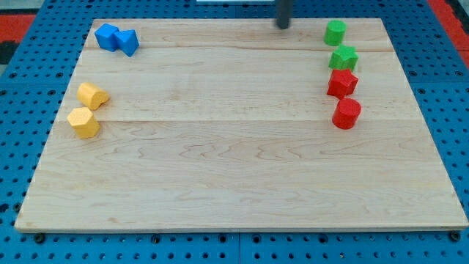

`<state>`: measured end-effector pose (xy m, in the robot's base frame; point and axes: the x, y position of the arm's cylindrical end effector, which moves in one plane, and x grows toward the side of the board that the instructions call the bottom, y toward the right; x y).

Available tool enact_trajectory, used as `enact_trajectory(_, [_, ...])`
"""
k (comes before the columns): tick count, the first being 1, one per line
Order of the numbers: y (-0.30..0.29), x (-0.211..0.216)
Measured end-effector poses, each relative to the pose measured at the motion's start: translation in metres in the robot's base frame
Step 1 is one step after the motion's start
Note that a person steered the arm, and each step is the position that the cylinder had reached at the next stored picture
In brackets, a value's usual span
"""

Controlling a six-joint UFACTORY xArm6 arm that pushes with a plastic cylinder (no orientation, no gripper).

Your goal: Slide the green circle into the triangle

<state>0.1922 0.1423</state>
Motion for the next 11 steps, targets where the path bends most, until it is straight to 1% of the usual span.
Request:
enact_trajectory(1, [0.056, 0.005])
enact_trajectory(2, [0.075, 0.035])
enact_trajectory(3, [0.008, 0.051])
enact_trajectory(4, [0.015, 0.077])
enact_trajectory(5, [0.039, 0.093])
enact_trajectory(6, [-0.02, 0.114])
enact_trajectory(7, [-0.141, 0.109])
enact_trajectory(8, [-0.23, 0.076])
enact_trajectory(9, [-0.219, 0.074])
enact_trajectory(10, [-0.187, 0.044])
enact_trajectory(11, [-0.246, 0.048])
